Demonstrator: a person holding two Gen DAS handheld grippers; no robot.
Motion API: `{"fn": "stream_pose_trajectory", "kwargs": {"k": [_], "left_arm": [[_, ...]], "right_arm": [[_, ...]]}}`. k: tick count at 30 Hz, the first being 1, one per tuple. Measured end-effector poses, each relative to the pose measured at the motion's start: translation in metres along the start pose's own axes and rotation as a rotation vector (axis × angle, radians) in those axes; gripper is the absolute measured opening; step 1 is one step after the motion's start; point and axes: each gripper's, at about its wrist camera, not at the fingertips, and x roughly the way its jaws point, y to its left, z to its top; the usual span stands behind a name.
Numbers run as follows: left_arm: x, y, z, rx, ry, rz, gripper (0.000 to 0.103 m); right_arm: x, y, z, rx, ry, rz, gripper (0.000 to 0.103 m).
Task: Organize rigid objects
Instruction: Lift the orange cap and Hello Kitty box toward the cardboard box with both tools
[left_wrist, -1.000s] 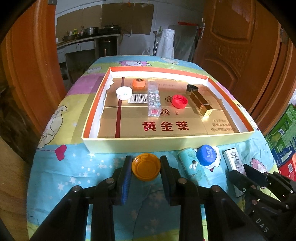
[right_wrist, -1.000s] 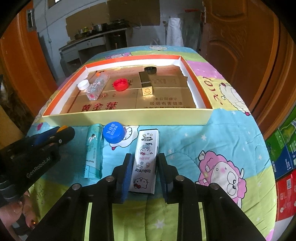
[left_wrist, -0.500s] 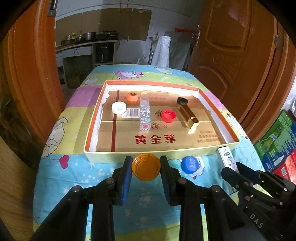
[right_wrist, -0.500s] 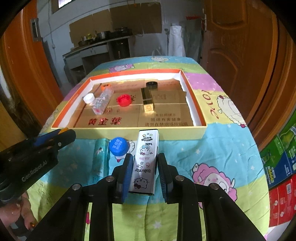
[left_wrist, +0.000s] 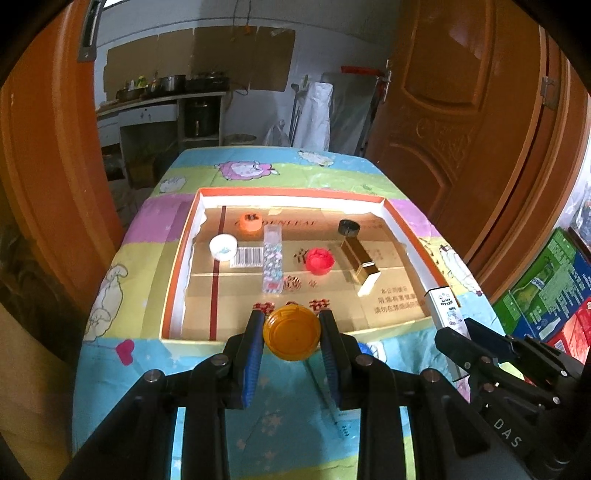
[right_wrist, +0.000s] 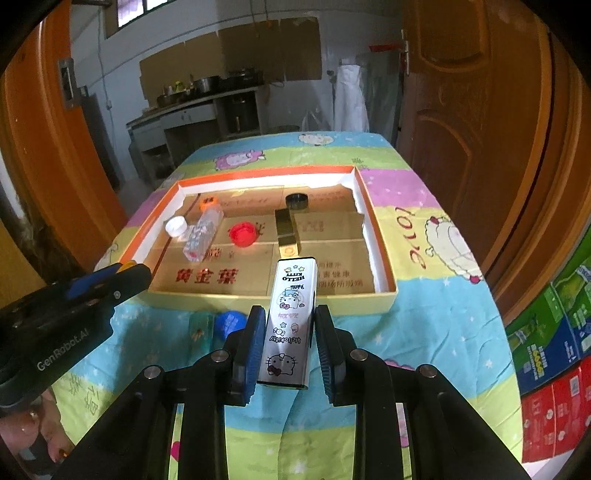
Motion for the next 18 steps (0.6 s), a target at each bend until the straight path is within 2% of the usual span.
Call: {"fn": "stream_pose_trajectory", "kwargs": {"k": [18], "left_arm": [[0.026, -0.019, 0.032, 0.021, -0.010, -0.031, 0.030]], "right_arm": [[0.007, -0.021, 0.043, 0.005, -0.056, -0.010, 0.028]]}}
